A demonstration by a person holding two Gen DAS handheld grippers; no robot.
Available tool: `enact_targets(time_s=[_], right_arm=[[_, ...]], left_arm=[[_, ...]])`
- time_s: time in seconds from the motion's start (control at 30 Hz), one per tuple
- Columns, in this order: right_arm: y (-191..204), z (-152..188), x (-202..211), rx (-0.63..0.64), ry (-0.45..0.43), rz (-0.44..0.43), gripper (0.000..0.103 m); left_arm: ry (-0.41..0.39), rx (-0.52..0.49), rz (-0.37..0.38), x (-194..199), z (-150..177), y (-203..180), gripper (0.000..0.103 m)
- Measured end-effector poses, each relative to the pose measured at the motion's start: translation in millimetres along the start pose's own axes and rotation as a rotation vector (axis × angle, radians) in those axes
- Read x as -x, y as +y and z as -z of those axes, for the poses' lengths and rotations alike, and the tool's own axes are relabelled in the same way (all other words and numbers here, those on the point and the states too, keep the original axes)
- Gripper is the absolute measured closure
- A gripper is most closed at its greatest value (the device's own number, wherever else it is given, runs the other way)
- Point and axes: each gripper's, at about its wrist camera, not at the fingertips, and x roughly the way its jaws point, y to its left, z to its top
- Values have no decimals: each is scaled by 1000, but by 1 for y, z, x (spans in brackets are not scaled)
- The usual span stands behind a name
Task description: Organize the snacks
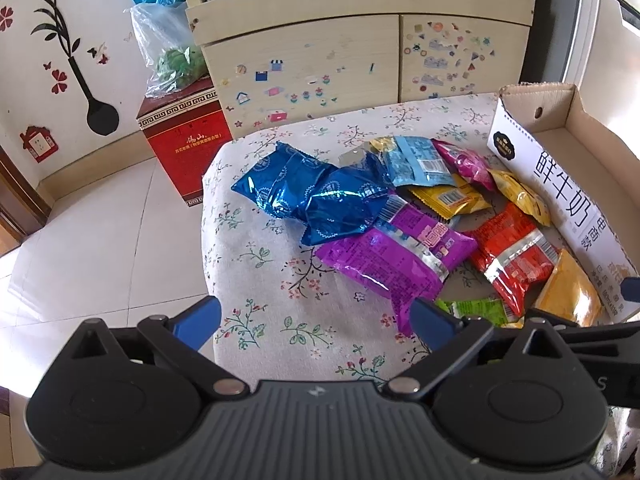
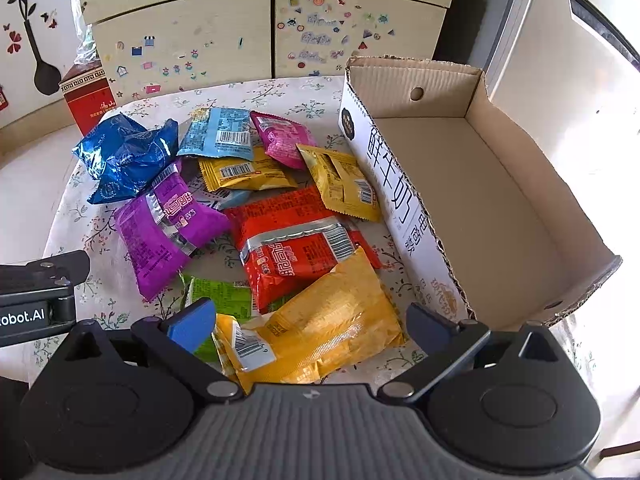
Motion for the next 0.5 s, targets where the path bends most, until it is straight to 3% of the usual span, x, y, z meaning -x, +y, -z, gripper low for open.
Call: enact_targets(time_s=[0.5], right_arm=[[-1, 2, -2, -10, 7, -15, 0]], left_arm=[[3, -5, 6, 0, 2, -1, 4]])
